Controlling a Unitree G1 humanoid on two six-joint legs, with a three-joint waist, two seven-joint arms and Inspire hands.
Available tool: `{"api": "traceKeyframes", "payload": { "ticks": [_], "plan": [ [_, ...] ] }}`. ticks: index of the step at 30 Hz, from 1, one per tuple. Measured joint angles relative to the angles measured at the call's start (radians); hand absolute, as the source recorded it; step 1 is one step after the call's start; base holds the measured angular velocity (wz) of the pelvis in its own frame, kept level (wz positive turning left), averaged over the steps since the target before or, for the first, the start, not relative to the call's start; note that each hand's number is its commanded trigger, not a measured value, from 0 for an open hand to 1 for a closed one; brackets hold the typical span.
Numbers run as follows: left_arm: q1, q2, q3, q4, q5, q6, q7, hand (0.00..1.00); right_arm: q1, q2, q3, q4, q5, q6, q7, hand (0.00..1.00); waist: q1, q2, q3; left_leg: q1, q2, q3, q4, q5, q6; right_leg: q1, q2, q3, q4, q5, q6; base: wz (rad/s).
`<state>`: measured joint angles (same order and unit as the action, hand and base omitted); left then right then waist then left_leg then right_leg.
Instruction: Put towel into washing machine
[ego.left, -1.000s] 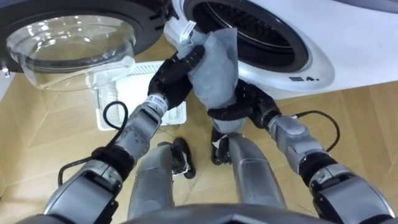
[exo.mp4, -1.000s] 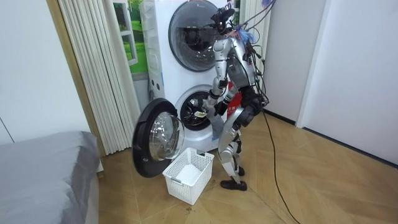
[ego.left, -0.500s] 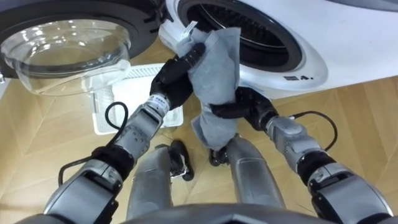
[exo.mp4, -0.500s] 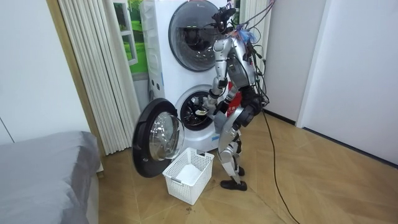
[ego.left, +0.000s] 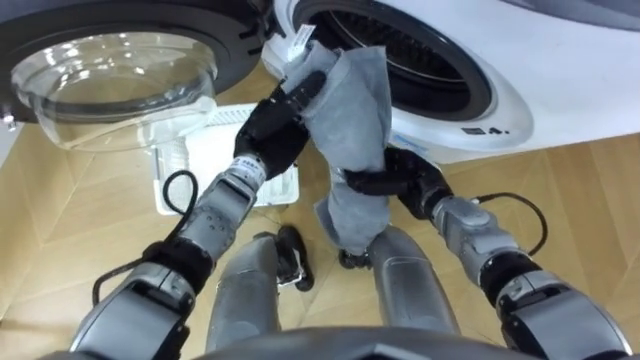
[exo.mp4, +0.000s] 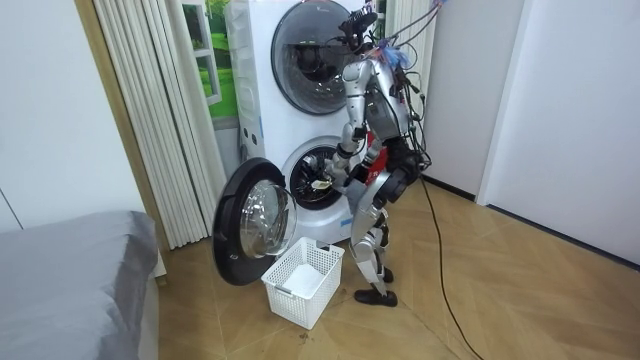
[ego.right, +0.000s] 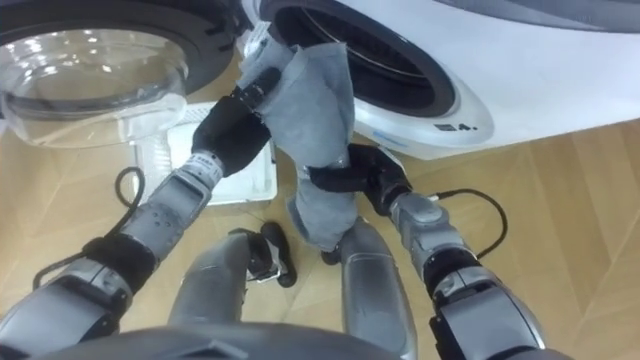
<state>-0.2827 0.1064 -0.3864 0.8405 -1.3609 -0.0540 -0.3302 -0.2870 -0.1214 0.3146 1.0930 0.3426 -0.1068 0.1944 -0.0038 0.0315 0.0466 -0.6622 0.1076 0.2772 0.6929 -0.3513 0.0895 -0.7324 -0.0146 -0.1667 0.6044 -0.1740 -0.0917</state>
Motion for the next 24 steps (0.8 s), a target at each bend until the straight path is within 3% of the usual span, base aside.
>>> {"api": "traceKeyframes", "payload": {
  "ticks": [3,6,10,16,24],
  "plan": [
    [0.016,-0.003,0.067,0.034,0.140,0.001,0.049,0.00,-0.005,-0.004,-0.035,0.045,-0.008,0.001,-0.014,1.00,0.036,0.016,-0.0034,0.001,-0.002,0.001,-0.008,0.002,-0.002,-0.001,0.000,-0.001,-0.004,-0.001,-0.001,0.00],
    [0.034,0.000,0.110,0.077,0.276,0.000,0.134,0.00,-0.010,-0.007,-0.064,0.070,0.026,0.021,-0.039,1.00,0.046,0.019,-0.0036,0.007,-0.019,0.005,-0.042,0.020,-0.003,-0.006,-0.012,0.002,-0.007,-0.002,-0.002,0.08],
    [0.062,0.002,0.109,0.130,0.455,0.004,0.202,0.00,-0.008,-0.040,-0.062,0.091,0.121,0.040,-0.051,1.00,0.074,0.022,-0.0040,0.010,-0.023,0.003,-0.056,0.025,-0.007,-0.004,-0.013,0.000,-0.017,-0.002,-0.003,0.03],
    [0.074,-0.001,0.110,0.165,0.594,0.009,0.246,0.00,-0.035,-0.053,-0.102,0.133,0.174,0.054,-0.050,1.00,0.088,0.023,-0.0034,0.009,-0.035,-0.007,-0.063,0.032,-0.004,-0.004,-0.024,-0.007,-0.015,-0.005,-0.001,0.06],
    [0.085,-0.025,0.108,0.157,0.628,0.021,0.281,0.00,-0.065,-0.080,-0.105,0.171,0.295,0.082,-0.033,1.00,0.089,0.026,-0.0014,0.008,-0.052,-0.013,-0.082,0.042,0.002,-0.009,-0.042,-0.014,-0.009,-0.009,0.004,0.06]
  ]
}}
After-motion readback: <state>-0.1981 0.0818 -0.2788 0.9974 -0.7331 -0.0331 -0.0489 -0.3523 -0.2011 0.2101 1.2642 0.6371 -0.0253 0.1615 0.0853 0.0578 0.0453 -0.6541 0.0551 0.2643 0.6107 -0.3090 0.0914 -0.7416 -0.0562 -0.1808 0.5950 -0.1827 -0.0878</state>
